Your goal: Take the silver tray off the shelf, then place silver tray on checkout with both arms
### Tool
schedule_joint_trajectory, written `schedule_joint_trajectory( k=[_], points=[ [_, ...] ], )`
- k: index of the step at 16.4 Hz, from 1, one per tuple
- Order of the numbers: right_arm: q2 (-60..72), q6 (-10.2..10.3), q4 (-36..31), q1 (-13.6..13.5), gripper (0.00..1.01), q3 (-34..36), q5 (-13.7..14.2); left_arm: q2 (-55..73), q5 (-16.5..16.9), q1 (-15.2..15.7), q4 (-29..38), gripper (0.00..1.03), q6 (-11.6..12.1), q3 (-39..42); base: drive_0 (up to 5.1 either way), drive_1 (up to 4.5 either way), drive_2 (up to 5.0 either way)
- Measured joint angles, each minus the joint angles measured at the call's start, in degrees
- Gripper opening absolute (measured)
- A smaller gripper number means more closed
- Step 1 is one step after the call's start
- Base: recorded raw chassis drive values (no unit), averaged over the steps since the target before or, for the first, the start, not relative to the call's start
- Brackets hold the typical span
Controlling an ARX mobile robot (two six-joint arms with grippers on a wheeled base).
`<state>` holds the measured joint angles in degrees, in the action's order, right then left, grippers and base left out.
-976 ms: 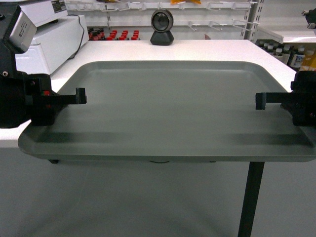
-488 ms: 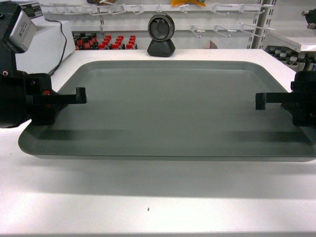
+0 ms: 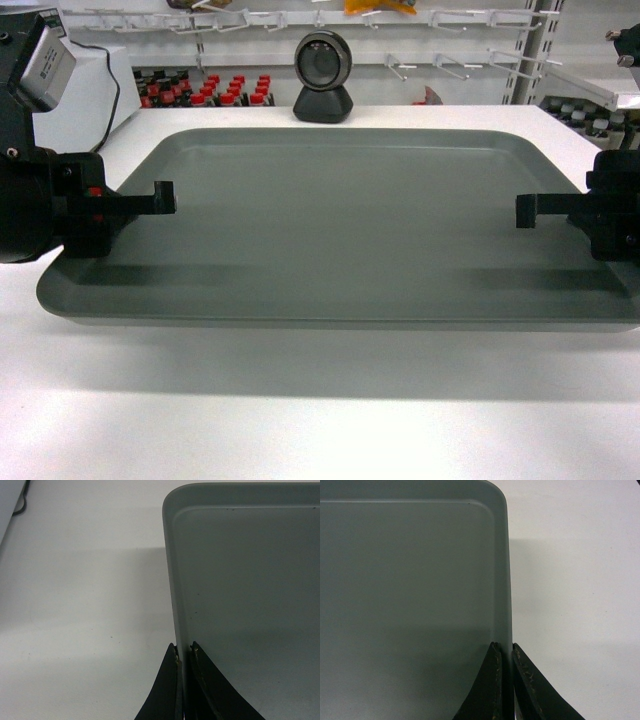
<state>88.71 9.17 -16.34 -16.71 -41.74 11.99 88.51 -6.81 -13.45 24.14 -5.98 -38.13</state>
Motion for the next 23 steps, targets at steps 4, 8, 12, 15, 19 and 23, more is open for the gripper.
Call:
schedule_joint_trajectory(
  k=[4, 8, 12, 15, 19, 23],
  points=[
    [0.00, 0.00, -0.09, -0.04, 0.03, 0.00, 0.02, 0.00, -0.02, 0.00, 0.13, 0.04, 0.02, 0.00, 0.0, 1.04, -1.1],
    [1.64, 0.68, -13.99, 0.46, 0.03, 3.37, -1.79, 0.96, -4.48, -0.90, 4.96, 0.04, 0.02, 0.63, 0.0, 0.00, 0.0],
    [6.99, 2.56, -26.45, 2.47, 0.03, 2.14, -4.96, 7.13, -25.16, -4.48, 15.96, 0.04, 4.52, -2.32, 0.0, 0.00, 0.0],
    [10.45, 1.57, -21.62, 2.97, 0.02, -3.67, -7.06, 11.50, -23.17, -2.12, 12.72, 0.05, 4.96, -7.67, 0.0, 0.00, 0.0],
    [17.86, -0.15, -10.71, 4.07, 0.02, -14.67, -7.98, 17.94, -20.50, -0.26, 5.88, 0.05, 4.26, -15.87, 0.0, 0.00, 0.0],
    [24.50, -1.44, -5.33, 4.72, 0.02, -22.34, -7.28, 22.71, -19.78, 0.72, 3.50, 0.05, 3.52, -21.18, 0.0, 0.00, 0.0]
  ],
)
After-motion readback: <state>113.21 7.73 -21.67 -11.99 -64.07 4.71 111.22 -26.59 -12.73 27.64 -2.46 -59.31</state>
